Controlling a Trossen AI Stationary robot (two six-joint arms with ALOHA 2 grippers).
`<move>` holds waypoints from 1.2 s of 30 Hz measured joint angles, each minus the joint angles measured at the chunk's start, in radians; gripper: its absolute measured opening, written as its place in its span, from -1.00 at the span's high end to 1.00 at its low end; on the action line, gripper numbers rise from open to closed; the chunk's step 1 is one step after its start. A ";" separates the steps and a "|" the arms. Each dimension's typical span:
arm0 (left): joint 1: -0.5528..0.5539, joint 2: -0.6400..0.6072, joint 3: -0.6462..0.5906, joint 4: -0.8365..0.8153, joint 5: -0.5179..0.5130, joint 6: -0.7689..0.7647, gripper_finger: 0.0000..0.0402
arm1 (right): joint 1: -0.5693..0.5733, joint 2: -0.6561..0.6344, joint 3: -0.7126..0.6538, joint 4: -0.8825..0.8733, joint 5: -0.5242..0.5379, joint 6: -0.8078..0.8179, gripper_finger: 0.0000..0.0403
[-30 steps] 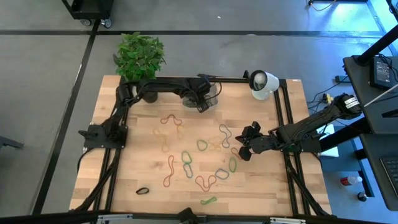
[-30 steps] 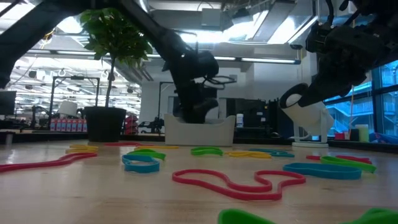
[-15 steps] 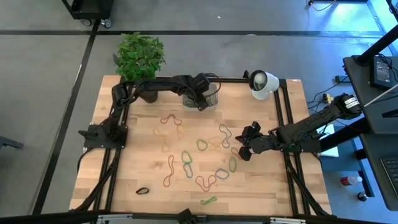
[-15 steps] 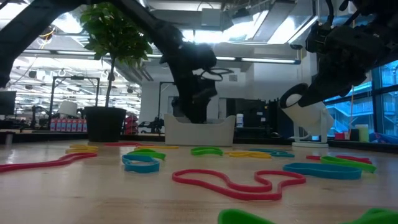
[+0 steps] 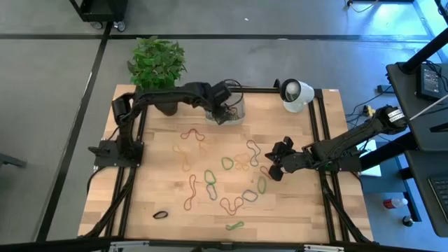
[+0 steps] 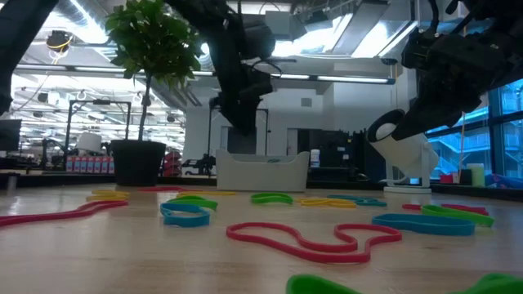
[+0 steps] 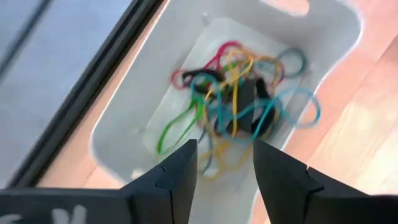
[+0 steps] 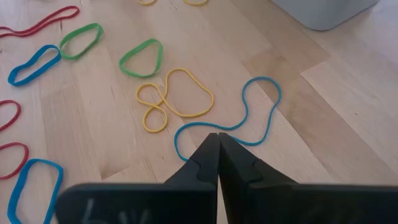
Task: Pick and place rubber bands into bin
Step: Put the blue rubber band into the gray bin
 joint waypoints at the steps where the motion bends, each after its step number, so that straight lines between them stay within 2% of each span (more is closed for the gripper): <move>1: -0.018 -0.006 0.000 -0.025 -0.037 -0.005 0.27 | 0.000 0.000 0.000 0.000 0.000 -0.012 0.96; 5: -0.108 -0.019 0.000 -0.119 -0.157 0.006 0.37 | 0.000 0.000 0.000 0.000 0.000 -0.018 0.96; 10: -0.218 -0.020 -0.010 -0.213 -0.179 0.009 0.56 | 0.000 0.000 0.000 0.000 0.000 -0.017 0.96; 15: -0.315 -0.070 -0.142 -0.200 -0.180 0.019 0.90 | 0.000 0.000 0.000 0.001 0.000 -0.015 0.96; 17: -0.348 -0.119 -0.226 -0.183 -0.181 -0.022 0.97 | 0.000 0.000 0.000 0.003 0.000 -0.016 0.96; 20: -0.398 -0.224 -0.378 -0.103 -0.160 -0.076 0.99 | 0.000 0.000 0.000 0.006 0.000 -0.015 0.96; 26: -0.473 -0.520 -0.700 0.122 -0.064 -0.121 0.99 | 0.000 0.000 0.000 0.020 0.000 -0.064 0.96; 30: -0.499 -0.730 -0.892 0.239 -0.042 -0.131 0.99 | -0.012 0.000 0.000 0.059 0.000 -0.064 0.95; 36: -0.504 -1.017 -1.085 0.322 -0.030 -0.123 1.00 | -0.027 0.000 0.002 0.101 -0.025 -0.064 0.77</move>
